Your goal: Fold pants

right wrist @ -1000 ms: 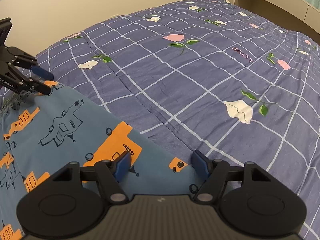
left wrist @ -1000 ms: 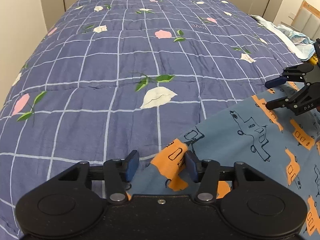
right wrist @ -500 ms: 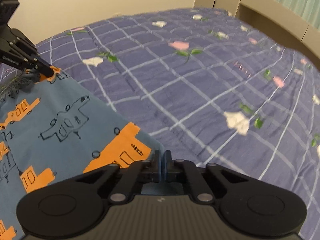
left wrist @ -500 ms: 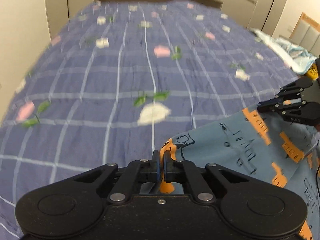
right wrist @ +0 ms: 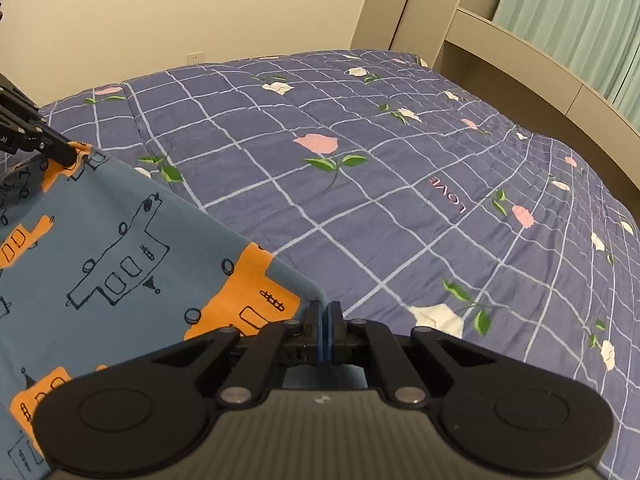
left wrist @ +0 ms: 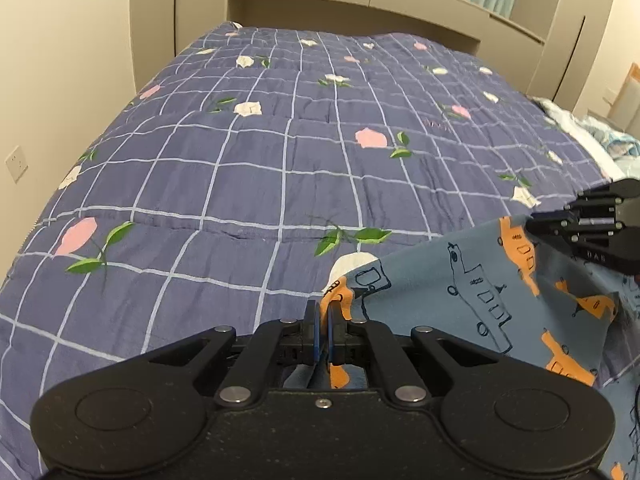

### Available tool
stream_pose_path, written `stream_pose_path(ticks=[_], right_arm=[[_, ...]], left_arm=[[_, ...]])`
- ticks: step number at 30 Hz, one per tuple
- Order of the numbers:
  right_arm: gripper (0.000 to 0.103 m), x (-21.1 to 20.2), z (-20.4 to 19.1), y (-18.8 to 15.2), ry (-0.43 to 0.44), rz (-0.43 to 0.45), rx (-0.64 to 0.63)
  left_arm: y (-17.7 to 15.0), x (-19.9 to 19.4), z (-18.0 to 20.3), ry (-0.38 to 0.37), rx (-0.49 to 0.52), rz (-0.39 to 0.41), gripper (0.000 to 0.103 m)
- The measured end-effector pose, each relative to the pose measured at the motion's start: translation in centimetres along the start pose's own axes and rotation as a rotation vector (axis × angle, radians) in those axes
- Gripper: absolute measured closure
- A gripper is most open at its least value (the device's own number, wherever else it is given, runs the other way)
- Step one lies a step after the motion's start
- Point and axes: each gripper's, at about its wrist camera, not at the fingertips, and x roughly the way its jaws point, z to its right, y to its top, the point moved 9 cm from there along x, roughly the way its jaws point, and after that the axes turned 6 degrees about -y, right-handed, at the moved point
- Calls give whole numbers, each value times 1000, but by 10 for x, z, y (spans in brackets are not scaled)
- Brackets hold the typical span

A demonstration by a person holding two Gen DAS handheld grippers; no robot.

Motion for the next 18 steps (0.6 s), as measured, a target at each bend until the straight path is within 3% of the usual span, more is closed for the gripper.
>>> stream_pose_path(ticks=[5, 12, 18], right_arm=[[101, -30, 3, 1, -13, 83, 23], [101, -120, 0, -4, -35, 233, 50], [101, -207, -12, -35, -37, 307, 52]], left_arm=[[4, -35, 21, -3, 73, 92, 100], [-6, -113, 64, -37, 152, 221, 100], [-47, -164, 104, -84, 212, 223, 100]])
